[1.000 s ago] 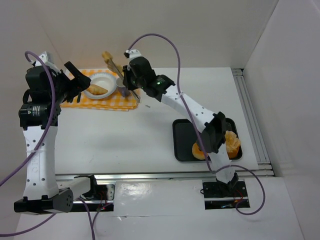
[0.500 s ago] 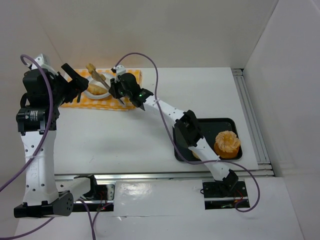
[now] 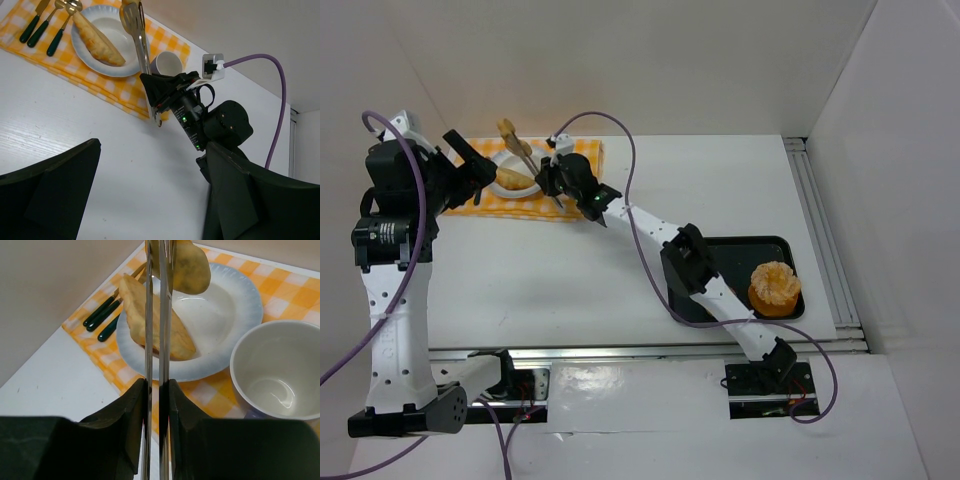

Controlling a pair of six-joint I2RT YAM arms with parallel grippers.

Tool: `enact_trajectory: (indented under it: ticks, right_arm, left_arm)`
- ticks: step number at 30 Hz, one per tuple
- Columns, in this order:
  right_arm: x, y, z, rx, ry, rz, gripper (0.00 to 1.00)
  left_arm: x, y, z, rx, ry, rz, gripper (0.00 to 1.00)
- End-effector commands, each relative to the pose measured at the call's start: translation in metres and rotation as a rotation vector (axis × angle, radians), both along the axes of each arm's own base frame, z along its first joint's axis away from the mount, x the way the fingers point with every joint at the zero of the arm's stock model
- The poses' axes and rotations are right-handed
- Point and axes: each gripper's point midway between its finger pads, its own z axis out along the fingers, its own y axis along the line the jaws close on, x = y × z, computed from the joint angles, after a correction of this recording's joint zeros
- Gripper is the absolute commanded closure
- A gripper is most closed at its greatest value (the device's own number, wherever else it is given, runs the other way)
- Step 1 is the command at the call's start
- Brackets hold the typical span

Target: Place the bread

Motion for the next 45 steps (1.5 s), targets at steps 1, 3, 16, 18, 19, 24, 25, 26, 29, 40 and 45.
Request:
enact_trajectory:
  ticks: [1,3,16,18,19,24,25,26,29,40,45]
  right_arm:
    - [0.011,0.005,0.055,0.157,-0.110,-0.029,0.73]
    - [0.011,0.005,0.059,0.166,-0.118,-0.029,0.72]
    - [0.008,0.005,0.049,0.161,-0.089,-0.021,0.58]
    - [0.008,0.005,0.049,0.161,-0.089,-0.021,0.58]
    - [0.008,0.005,0.049,0.161,-0.089,-0.021,0.58]
    - [0.002,0.009,0.050,0.160,-0.087,-0.012,0.51]
    - [0.002,0.009,0.050,0.160,-0.087,-0.012,0.50]
    - [0.002,0.009,0.050,0.160,-0.087,-0.012,0.50]
    - [0.001,0.008,0.052,0.160,-0.087,-0.012,0.50]
    - [-0.005,0.011,0.049,0.153,-0.079,-0.003,0.44]
    - [-0.005,0.011,0.049,0.153,-0.079,-0.003,0.40]
  left_arm:
    - [-0.006,0.005,0.015,0.044,-0.045,0.005,0.00]
    - [-0.006,0.005,0.015,0.044,-0.045,0.005,0.00]
    - [-0.006,0.005,0.015,0.044,-0.045,0.005,0.00]
    - [-0.006,0.005,0.011,0.043,-0.035,0.005,0.00]
    - [-0.006,0.005,0.011,0.043,-0.035,0.005,0.00]
    - [-0.006,0.005,0.011,0.043,-0.035,0.005,0.00]
    - [-0.006,0.005,0.011,0.043,-0.035,0.005,0.00]
    - [-0.006,0.005,0.011,0.043,-0.035,0.005,0.00]
    - [-0.006,0.005,0.011,0.043,-0.035,0.005,0.00]
    - [-0.006,0.005,0.011,0.043,-0.035,0.005,0.00]
    - [-0.008,0.004,0.014,0.044,-0.045,0.005,0.00]
